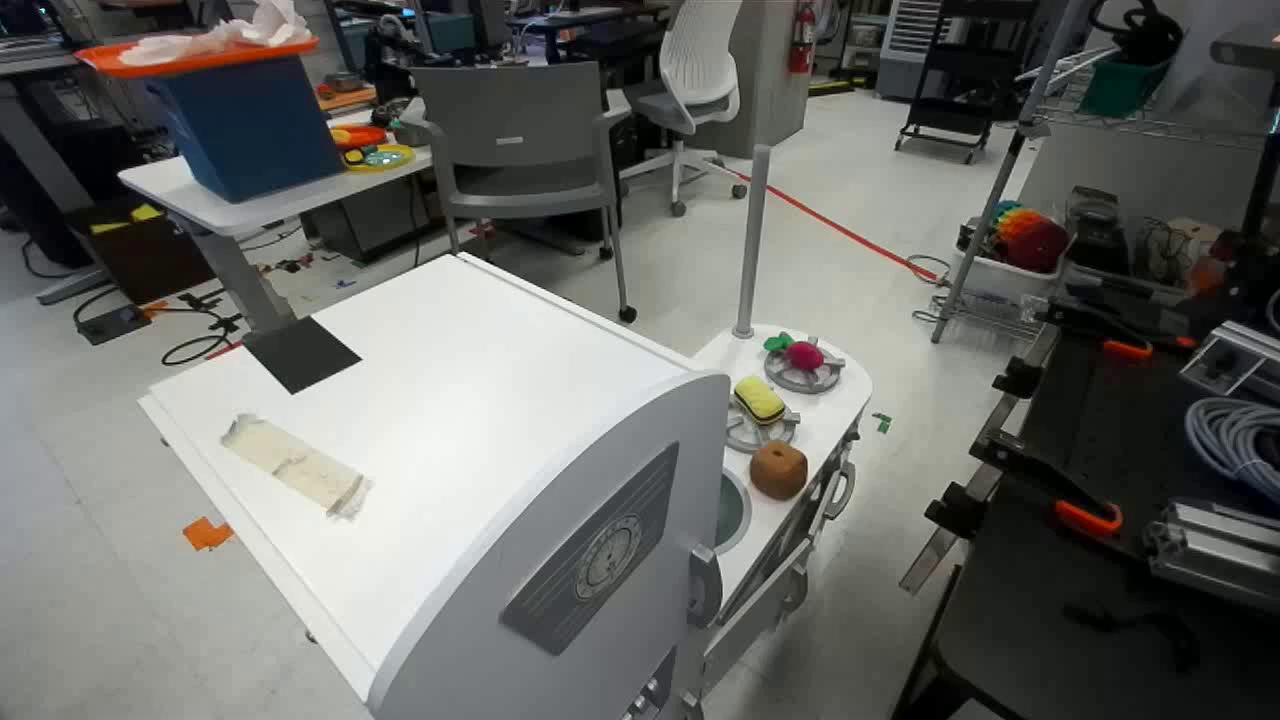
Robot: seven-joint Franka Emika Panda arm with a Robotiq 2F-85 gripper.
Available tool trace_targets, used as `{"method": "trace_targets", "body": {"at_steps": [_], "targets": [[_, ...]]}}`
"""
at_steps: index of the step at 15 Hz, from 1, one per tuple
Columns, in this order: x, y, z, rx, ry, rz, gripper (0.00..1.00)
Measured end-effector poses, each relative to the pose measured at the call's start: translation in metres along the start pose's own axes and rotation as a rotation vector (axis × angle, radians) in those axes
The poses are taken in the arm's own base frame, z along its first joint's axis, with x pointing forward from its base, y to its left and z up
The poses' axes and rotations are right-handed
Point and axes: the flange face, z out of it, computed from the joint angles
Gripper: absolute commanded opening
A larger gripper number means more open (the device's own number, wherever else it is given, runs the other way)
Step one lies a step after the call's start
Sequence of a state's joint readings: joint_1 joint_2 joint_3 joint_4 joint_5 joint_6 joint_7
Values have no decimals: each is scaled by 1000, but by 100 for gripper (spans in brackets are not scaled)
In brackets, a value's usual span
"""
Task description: Move the brown object to the right
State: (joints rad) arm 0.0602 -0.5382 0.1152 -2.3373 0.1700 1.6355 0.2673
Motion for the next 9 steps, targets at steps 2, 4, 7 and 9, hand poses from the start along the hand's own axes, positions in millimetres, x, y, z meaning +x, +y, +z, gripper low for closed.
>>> {"method": "trace_targets", "body": {"at_steps": [2,4,7,9], "targets": [[0,0,0,0,1,0,100],[0,0,0,0,1,0,100],[0,0,0,0,0,0,100],[2,0,2,-3,2,1,100]]}}
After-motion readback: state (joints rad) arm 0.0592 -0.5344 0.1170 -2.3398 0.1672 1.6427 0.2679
